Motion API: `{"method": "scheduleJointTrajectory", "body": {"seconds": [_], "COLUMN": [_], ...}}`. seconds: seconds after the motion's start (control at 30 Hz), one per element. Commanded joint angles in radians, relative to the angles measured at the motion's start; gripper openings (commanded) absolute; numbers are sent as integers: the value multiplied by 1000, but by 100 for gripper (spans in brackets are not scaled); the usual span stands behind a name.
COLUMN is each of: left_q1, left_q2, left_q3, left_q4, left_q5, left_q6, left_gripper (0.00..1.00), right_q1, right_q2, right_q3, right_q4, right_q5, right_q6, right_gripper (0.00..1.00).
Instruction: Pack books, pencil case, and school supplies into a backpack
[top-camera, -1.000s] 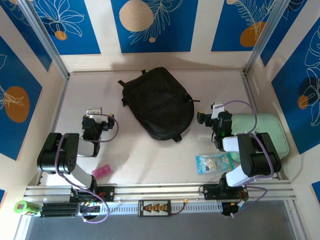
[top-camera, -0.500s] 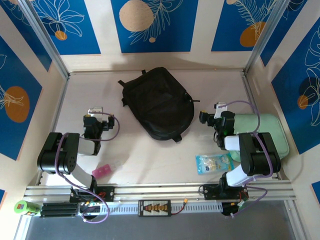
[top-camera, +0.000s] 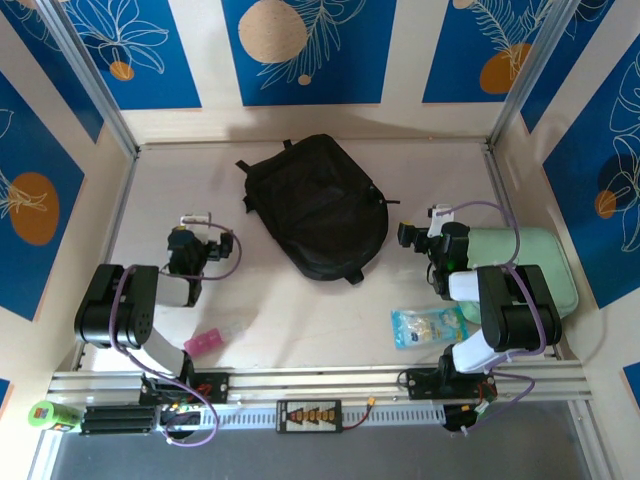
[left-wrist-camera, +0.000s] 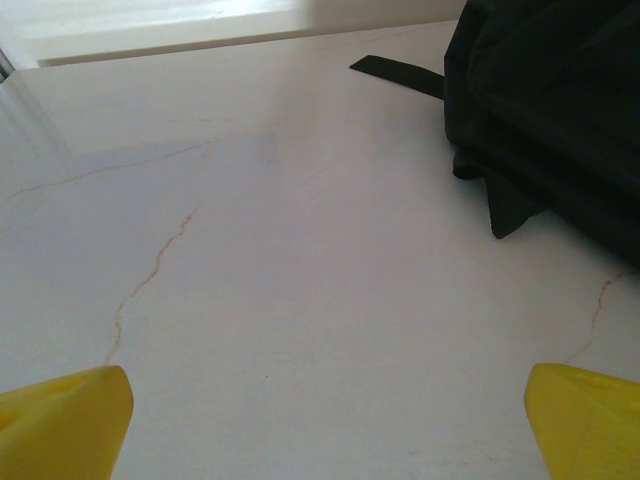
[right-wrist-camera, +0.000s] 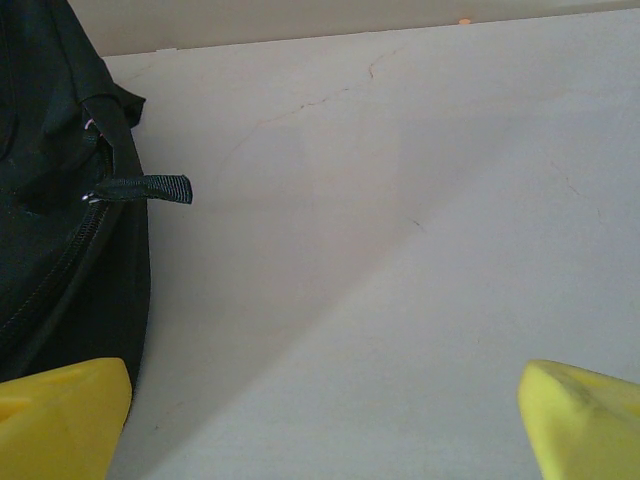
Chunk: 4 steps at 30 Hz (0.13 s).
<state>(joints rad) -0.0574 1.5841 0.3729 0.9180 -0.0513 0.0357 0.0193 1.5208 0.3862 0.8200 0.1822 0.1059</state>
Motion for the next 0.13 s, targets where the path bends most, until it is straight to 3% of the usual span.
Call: {"method": "scheduleJointTrajectory", "body": {"seconds": [0.0,0.1], "left_q1": [-5,-4], "left_q2": [-18,-18], "left_q3": [13,13], "left_q4": [-1,-1], "left_q5": [31,31], "left_q6": [14,15], "left_gripper": [100,100], "right_q1": [-2,-2], "right_q2": [3,1], "right_q3": [21,17], "right_q4": [3,11], "right_q5": [-13,-13], "right_q6": [8,6], "right_gripper": [99,99]}}
